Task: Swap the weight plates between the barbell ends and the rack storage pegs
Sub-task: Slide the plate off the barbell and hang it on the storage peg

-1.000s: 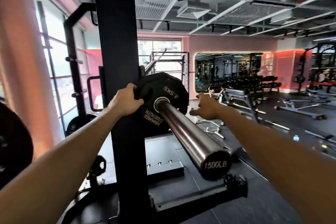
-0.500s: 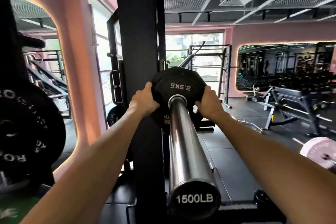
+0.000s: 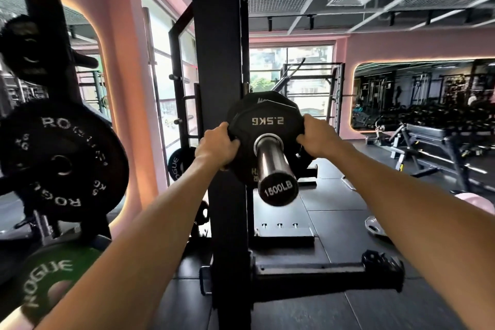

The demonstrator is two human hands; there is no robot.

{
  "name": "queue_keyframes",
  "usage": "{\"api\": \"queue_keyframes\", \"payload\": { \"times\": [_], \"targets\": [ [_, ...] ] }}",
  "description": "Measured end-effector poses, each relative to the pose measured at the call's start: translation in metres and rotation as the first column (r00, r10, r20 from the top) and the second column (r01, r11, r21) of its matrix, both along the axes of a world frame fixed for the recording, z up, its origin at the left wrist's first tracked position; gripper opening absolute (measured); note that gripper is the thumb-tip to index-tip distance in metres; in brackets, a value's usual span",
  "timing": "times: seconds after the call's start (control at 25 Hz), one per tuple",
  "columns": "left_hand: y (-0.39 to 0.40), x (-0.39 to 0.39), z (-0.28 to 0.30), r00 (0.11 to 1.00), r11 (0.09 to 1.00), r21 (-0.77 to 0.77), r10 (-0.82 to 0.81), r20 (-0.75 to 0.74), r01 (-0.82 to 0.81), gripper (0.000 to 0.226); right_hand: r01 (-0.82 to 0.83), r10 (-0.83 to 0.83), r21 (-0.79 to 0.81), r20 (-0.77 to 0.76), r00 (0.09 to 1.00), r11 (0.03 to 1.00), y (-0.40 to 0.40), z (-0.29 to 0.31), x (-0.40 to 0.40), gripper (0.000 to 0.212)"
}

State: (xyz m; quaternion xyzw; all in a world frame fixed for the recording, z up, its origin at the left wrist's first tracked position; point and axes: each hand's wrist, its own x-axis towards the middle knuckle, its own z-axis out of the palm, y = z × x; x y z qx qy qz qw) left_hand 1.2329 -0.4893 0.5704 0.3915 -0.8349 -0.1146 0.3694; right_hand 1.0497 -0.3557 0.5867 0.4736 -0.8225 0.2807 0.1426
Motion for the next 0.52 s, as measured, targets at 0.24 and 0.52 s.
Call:
{"api": "queue_keyframes", "payload": {
  "times": [0.24, 0.52],
  "targets": [
    [0.084, 0.068, -0.003, 1.000, 0.996, -0.079, -0.027, -0.004, 0.027, 0.025, -0.017, 0.017, -0.026, 0.011, 1.000, 1.000, 0.094, -0.004, 0.074, 0.026],
    [0.162, 0.129, 0.003, 0.999, 0.989, -0.145, -0.030, 0.022, 0.033, 0.029, -0.026, 0.026, 0.009, 0.051, 0.998, 1.000, 0.179, -0.001, 0.140, 0.020]
  ]
}}
